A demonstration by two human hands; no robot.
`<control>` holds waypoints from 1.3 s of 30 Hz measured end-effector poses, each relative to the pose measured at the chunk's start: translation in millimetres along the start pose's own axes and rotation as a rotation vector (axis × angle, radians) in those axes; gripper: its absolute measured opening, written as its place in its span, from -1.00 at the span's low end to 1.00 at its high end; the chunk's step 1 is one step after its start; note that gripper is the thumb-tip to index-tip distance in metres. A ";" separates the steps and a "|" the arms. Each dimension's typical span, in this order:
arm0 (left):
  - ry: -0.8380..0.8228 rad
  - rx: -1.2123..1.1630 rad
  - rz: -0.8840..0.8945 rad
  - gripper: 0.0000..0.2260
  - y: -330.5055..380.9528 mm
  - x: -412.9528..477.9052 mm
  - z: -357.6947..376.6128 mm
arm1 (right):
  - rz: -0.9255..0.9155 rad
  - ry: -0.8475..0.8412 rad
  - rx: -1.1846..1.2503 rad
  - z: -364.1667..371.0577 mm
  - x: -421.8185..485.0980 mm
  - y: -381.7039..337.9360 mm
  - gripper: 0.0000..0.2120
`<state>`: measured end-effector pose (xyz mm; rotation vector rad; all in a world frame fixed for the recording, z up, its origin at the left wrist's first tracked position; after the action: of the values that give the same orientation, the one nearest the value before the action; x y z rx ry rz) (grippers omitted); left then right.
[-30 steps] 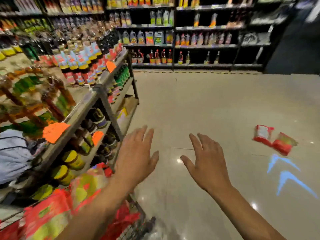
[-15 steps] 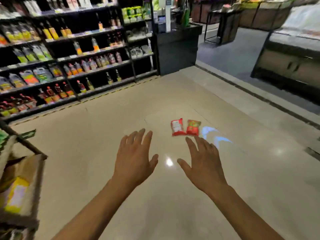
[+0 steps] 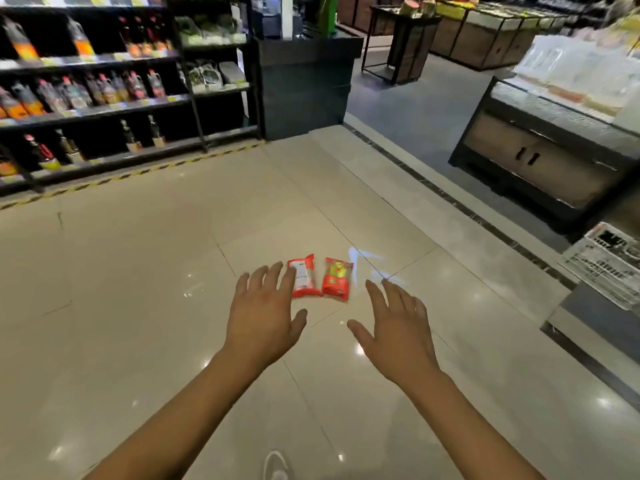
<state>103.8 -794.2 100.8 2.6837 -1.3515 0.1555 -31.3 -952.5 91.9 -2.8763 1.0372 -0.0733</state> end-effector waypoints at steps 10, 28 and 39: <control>-0.123 0.030 0.052 -0.35 -60.5 239.6 86.2 | 0.050 -0.097 -0.013 49.7 242.9 15.6 -0.28; -0.585 -0.083 -0.163 -0.34 -173.1 534.5 650.9 | 0.303 -0.654 0.215 589.9 633.9 120.1 -0.23; -0.428 -1.048 -1.109 -0.20 -264.8 483.8 1036.7 | 0.847 -0.668 0.823 948.6 674.3 204.2 -0.13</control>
<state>637.3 -1191.2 -867.1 2.0868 0.2315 -0.9569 427.2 -1481.1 -860.2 -1.4253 1.4722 0.3839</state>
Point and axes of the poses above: each hand's wrist, its own x-axis towards the middle knuckle, its own z-axis out of the palm, y = z × x, the point moved 6 cm from there along x, towards the middle knuckle, and after that the axes turned 7 degrees about z, right-handed, at the moved point
